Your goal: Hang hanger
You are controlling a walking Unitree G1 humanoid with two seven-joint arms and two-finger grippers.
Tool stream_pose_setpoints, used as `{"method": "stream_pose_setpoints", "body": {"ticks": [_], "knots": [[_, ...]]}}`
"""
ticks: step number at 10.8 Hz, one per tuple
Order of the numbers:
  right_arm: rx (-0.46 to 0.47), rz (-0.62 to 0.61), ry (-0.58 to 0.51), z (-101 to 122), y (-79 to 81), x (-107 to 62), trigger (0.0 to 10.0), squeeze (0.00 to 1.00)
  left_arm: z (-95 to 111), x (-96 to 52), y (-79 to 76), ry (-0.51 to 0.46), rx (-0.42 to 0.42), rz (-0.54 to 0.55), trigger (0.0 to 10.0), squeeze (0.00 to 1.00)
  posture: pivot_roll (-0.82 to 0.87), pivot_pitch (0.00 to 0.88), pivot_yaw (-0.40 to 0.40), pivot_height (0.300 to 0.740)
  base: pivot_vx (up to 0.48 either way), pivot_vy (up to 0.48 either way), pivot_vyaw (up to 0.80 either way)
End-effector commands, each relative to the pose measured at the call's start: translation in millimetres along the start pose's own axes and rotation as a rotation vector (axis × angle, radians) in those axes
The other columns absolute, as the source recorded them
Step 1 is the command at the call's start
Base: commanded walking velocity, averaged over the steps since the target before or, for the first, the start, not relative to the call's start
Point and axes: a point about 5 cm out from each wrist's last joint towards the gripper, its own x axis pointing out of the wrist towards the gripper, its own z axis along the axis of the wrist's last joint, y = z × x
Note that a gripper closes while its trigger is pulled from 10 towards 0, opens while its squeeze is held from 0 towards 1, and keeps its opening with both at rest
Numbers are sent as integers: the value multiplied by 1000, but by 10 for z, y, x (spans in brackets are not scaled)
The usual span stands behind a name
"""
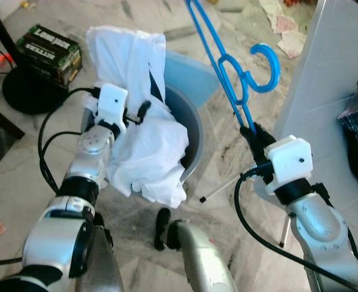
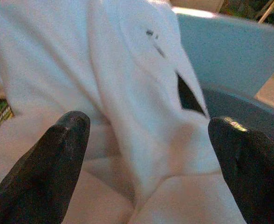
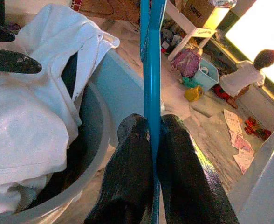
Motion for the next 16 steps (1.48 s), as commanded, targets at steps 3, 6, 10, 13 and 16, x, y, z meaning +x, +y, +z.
{"method": "stream_pose_setpoints", "body": {"ticks": [3, 6, 10, 13, 16], "knots": [[-25, -22, 60, -22, -91, -138, 10000, 0, -219, -24, 5, 119, -13, -23, 10000, 0, -227, 478, -289, 740, 0, 0, 0], [-37, -30, 69, -8, -115, -166, 10000, 0, -285, -7, -31, 184, -25, -20, 0, 0, -253, 480, -290, 740, 0, 0, 0], [-40, -33, 69, 0, -105, -157, 10000, 0, -299, -6, -23, 198, -69, -27, 0, 0, -251, 480, -287, 740, 0, 0, 0], [-38, -32, 66, 0, -94, -134, 10000, 0, -304, 18, -156, 195, -82, -88, 0, 0, -248, 478, -288, 740, 0, 0, 0], [-38, -36, 63, 4, -96, -114, 10000, 0, -331, 17, -211, 214, -95, -120, 0, 0, -245, 474, -285, 740, 0, 0, 0]]}}
